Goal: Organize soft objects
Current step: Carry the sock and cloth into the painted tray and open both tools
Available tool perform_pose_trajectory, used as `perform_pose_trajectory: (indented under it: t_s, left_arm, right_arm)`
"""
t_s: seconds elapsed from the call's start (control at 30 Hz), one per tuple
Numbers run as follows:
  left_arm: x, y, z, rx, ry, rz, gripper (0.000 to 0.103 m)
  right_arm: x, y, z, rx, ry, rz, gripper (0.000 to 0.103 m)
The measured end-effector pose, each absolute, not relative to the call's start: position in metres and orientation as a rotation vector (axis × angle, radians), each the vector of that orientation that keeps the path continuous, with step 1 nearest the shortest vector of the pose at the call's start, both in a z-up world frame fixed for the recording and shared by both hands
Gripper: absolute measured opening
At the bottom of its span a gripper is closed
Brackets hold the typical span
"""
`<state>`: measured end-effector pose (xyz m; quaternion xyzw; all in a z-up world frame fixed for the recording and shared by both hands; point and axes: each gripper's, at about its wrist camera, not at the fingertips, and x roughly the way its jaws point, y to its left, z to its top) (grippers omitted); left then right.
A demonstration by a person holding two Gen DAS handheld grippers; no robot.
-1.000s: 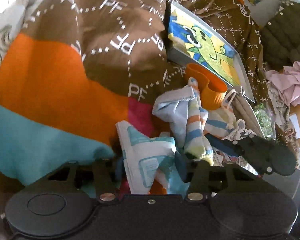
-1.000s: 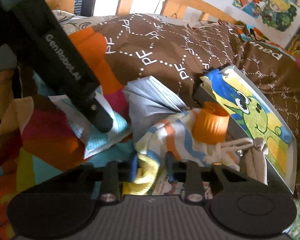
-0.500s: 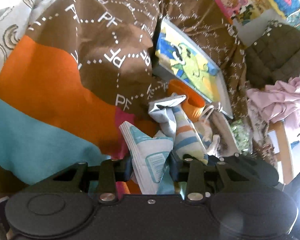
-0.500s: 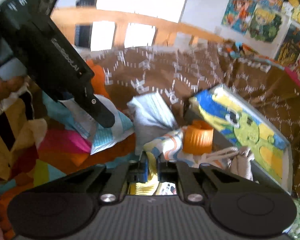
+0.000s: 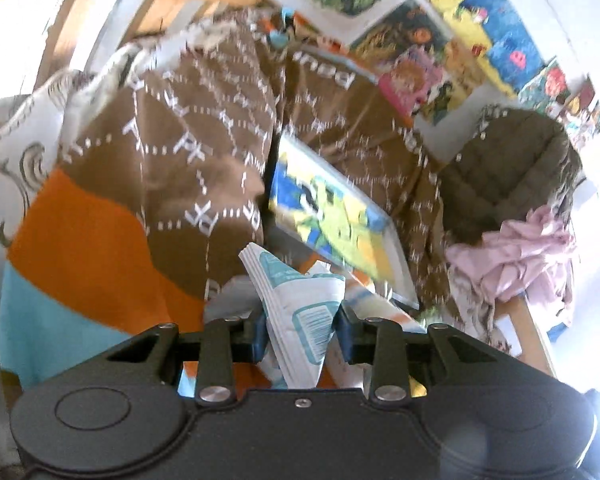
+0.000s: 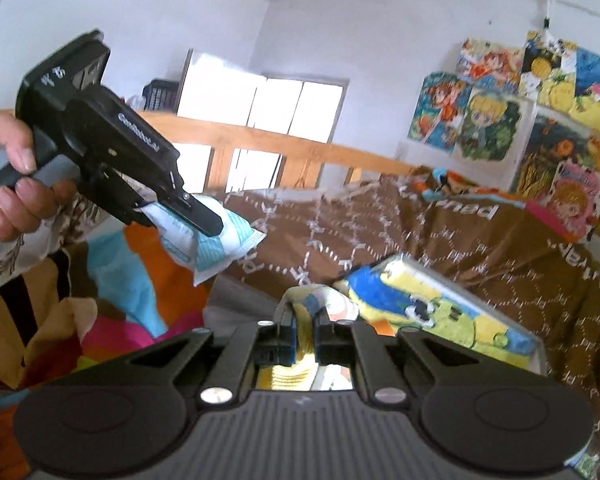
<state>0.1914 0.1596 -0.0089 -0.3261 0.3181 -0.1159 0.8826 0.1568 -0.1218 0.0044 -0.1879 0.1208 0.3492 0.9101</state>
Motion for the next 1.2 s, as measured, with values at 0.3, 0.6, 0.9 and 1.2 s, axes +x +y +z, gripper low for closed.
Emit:
perform_pose_trajectory:
  t_s: [0.3, 0.6, 0.9, 1.2]
  left_arm:
    - [0.186, 0.155, 0.007, -0.648, 0.508, -0.245, 0.036]
    - [0.212, 0.137, 0.013, -0.617, 0.407, -0.256, 0.036]
    - [0.296, 0.103, -0.003, -0.62, 0.373, -0.246, 0.036]
    - [0.366, 0.093, -0.045, -0.674, 0.435, -0.219, 0.036]
  right_arm:
    - [0.151, -0.13, 0.032, -0.314, 0.105, 0.734, 0.009]
    - [0.203, -0.135, 0.062, -0.188, 0.038, 0.65, 0.009]
    - [0.307, -0.143, 0.047, 0.013, 0.138, 0.475, 0.009]
    - [0.385, -0.154, 0.012, 0.174, 0.278, 0.41, 0.009]
